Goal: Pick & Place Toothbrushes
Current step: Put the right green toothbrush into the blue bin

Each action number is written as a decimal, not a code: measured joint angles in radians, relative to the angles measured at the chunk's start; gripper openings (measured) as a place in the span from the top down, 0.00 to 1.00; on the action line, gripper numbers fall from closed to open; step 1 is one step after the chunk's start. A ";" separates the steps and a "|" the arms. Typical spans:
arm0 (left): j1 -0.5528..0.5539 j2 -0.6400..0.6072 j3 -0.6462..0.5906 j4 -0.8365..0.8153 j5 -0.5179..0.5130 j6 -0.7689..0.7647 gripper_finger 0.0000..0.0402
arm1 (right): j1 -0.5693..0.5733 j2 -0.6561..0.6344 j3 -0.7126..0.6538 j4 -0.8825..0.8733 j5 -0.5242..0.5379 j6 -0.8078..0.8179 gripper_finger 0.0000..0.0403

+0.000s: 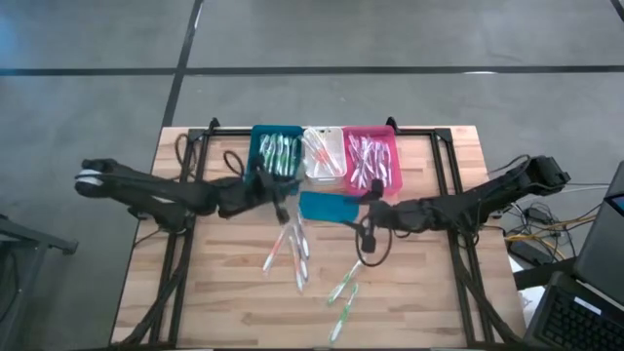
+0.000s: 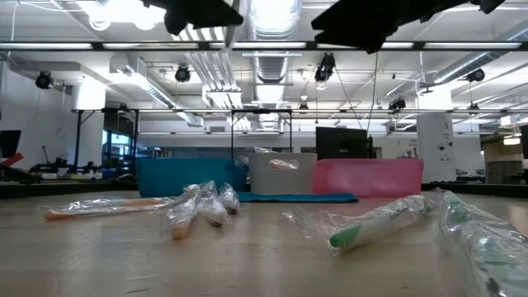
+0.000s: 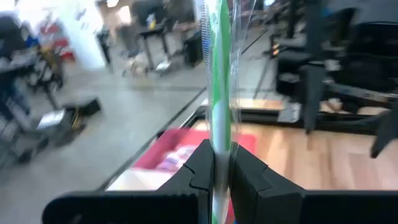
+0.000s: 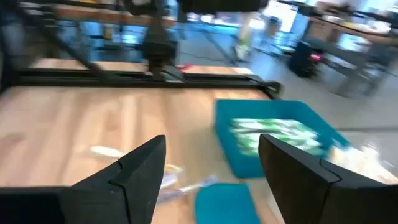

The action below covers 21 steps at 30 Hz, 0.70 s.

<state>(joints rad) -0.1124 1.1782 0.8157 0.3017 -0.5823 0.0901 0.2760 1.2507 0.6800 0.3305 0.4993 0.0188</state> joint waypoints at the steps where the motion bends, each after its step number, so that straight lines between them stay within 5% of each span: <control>1: 0.020 -0.014 0.012 -0.048 0.000 -0.027 0.93 | -0.001 0.000 0.000 -0.007 0.032 0.013 0.37; 7: 0.161 -0.031 0.133 -0.357 0.000 -0.214 0.93 | -0.014 -0.001 0.000 -0.026 0.189 0.041 0.35; 15: 0.376 0.017 0.283 -0.698 0.018 -0.388 0.93 | -0.045 -0.001 0.000 -0.042 0.204 0.042 0.32; 21: 0.562 0.065 0.300 -0.753 0.249 -0.511 0.93 | -0.049 -0.001 0.000 -0.068 0.204 0.074 0.35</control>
<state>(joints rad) 0.4499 1.2436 1.1158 -0.4517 -0.3332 -0.4204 0.2272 1.2499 0.6804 0.2622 0.7029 0.0929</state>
